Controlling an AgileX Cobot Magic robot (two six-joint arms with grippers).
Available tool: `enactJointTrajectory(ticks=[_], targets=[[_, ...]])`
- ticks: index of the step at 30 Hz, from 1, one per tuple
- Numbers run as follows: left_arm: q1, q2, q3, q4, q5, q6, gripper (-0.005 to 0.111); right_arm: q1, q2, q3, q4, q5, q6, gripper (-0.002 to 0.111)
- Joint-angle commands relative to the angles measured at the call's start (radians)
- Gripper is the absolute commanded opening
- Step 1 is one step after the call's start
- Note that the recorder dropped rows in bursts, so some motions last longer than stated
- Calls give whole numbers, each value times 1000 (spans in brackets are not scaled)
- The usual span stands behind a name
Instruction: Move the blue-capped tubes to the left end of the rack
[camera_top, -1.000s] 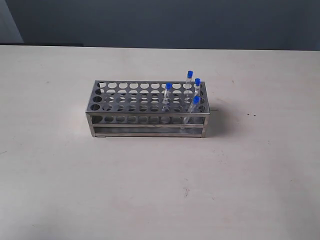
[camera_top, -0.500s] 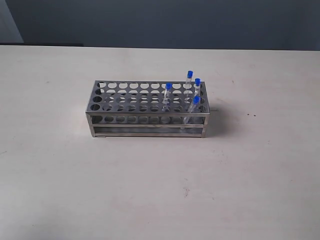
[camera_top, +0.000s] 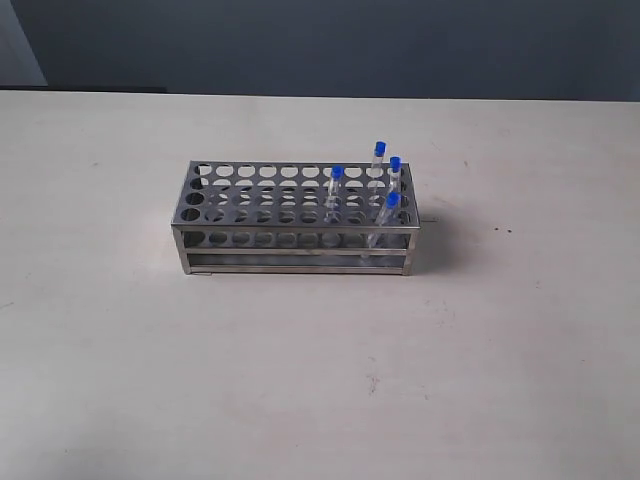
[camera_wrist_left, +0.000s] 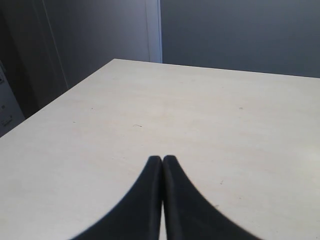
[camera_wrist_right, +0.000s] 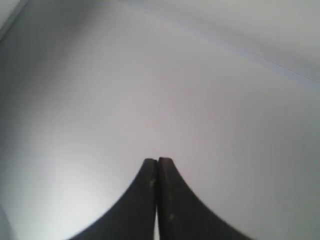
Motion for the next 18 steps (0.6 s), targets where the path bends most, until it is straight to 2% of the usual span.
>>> enactJointTrajectory(ticks=[1, 2, 5, 8, 11, 13, 16, 18], targets=[[-5, 3, 4, -5, -11, -2, 0, -3, 182, -228, -446, 229, -4, -1], [-5, 3, 4, -5, -11, -2, 0, -1, 256, -307, -554, 406, 18, -1], [-5, 3, 4, -5, -11, -2, 0, -1, 467, -552, -598, 870, 10, -1], [-5, 3, 4, -5, -11, -2, 0, 12, 691, -750, -525, 1202, -282, -1], [-5, 3, 4, -5, -11, -2, 0, 67, 901, -895, -368, 1352, -507, -1], [-5, 3, 4, -5, -11, -2, 0, 122, 1001, -956, -335, 1396, -560, -1], [-5, 3, 4, -5, -11, -2, 0, 236, 1170, -1015, -445, 1486, -550, -1], [-5, 3, 4, -5, -11, -2, 0, 303, 1266, -1021, -550, 1517, -477, -1]])
